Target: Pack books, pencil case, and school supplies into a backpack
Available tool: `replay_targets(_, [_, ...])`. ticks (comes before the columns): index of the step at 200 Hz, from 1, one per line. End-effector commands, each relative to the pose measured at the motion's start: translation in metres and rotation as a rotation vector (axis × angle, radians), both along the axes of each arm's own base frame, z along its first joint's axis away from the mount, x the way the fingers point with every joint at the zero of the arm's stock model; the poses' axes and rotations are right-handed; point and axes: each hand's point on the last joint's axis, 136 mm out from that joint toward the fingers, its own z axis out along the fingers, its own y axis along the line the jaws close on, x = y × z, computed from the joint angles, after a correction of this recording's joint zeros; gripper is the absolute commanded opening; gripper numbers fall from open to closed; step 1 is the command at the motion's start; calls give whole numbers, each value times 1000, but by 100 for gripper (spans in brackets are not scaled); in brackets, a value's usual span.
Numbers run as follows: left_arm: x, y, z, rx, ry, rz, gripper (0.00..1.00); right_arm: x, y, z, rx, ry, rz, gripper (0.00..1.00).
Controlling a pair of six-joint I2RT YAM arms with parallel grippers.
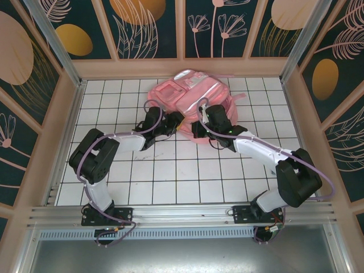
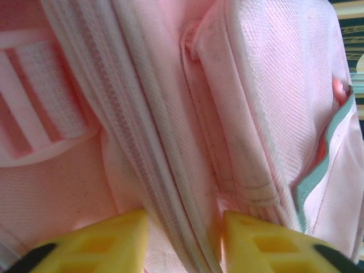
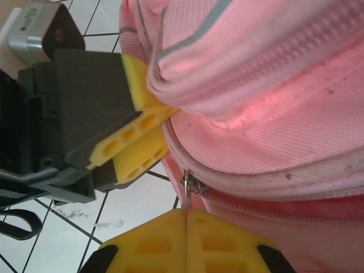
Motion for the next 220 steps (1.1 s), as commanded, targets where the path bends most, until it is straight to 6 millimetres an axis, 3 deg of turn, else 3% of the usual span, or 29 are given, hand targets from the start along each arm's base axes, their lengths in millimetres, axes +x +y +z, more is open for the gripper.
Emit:
replay_targets(1, [15,-7,16,-67,-42,35,28,7,11,27,7,-90,17,0])
replay_targets(20, [19,0,18,-45,-60,68,13,11,-13,16,-102,-94,-65,0])
replay_targets(40, [22,13,22,11,-85,108,0,15,-51,7,-270,-115,-188,0])
replay_targets(59, [23,22,28,46,-114,126,0,15,-85,2,-393,-120,-279,0])
replay_targets(71, [23,25,34,53,-136,126,0,16,-94,1,-409,-113,-294,0])
replay_targets(81, [22,22,40,55,-154,107,0,13,-87,3,-377,-101,-253,0])
replay_targets(96, [20,17,49,40,-175,74,0,3,-57,8,-263,-71,-121,0])
replay_targets(125, [15,11,62,9,-201,31,0,-5,-15,11,-186,-37,-30,34])
replay_targets(146, [13,5,73,-10,-223,-3,0,-3,3,12,-185,-48,-27,45])
replay_targets(182, [9,2,77,-15,-236,-34,0,8,8,6,-232,-50,-76,45])
replay_targets(189, [8,2,77,-14,-237,-38,0,9,8,4,-246,-48,-81,43])
replay_targets(193, [12,0,90,-27,-261,-37,0,9,9,3,-252,-47,-81,41])
replay_targets(220, [12,-4,94,-36,-270,-51,0,7,11,-5,-270,-31,-71,29])
